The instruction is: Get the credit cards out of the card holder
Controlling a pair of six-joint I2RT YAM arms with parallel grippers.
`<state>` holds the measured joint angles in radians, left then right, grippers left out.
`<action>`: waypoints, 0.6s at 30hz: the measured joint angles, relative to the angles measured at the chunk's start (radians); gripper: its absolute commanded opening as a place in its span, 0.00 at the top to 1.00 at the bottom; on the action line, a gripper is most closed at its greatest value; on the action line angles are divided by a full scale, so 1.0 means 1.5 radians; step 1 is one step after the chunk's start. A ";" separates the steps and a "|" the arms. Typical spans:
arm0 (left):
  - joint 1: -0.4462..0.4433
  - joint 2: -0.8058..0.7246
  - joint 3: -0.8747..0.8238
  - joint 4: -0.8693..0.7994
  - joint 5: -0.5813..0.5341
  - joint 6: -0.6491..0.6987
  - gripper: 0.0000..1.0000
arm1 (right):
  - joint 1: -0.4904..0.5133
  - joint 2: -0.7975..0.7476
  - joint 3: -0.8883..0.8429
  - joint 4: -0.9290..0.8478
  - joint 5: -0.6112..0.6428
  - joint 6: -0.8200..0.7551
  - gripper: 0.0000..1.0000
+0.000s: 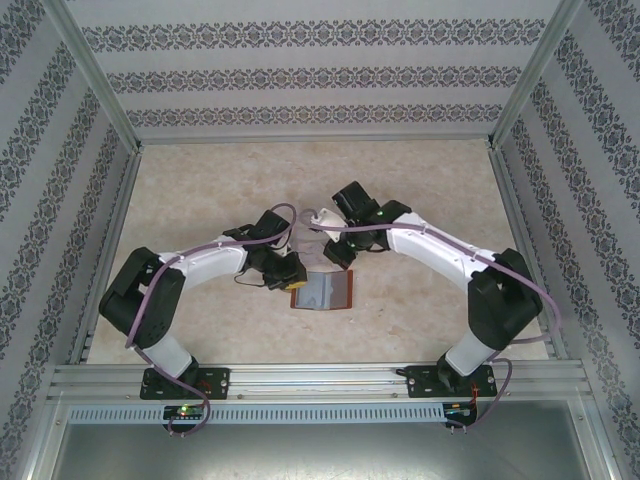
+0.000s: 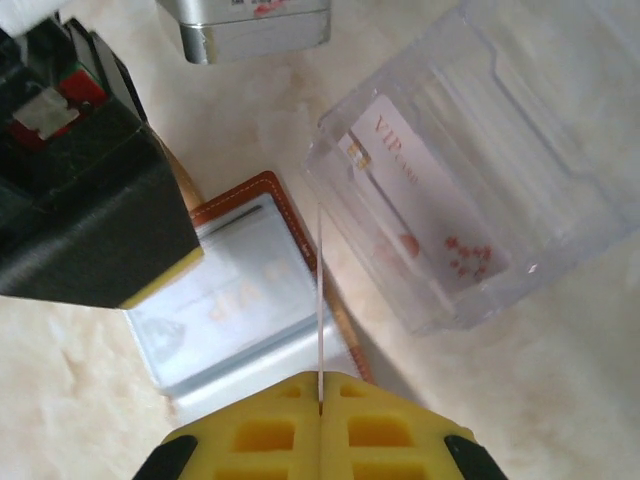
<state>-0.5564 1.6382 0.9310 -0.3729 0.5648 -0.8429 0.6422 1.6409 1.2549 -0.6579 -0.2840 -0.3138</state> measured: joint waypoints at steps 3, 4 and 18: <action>0.000 -0.021 -0.012 -0.002 -0.009 -0.002 0.85 | -0.007 0.040 0.057 -0.041 -0.001 -0.098 1.00; 0.001 -0.029 -0.017 -0.004 -0.013 -0.003 0.85 | -0.008 0.054 0.076 -0.055 -0.001 -0.126 1.00; 0.056 -0.150 -0.081 -0.048 -0.045 -0.015 0.84 | -0.012 0.277 0.373 -0.260 0.000 -0.371 1.00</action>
<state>-0.4721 1.4136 0.8093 -0.4442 0.4980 -0.8654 0.6235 2.0567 1.8149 -1.0481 -0.2844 -0.8696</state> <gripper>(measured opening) 0.154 0.043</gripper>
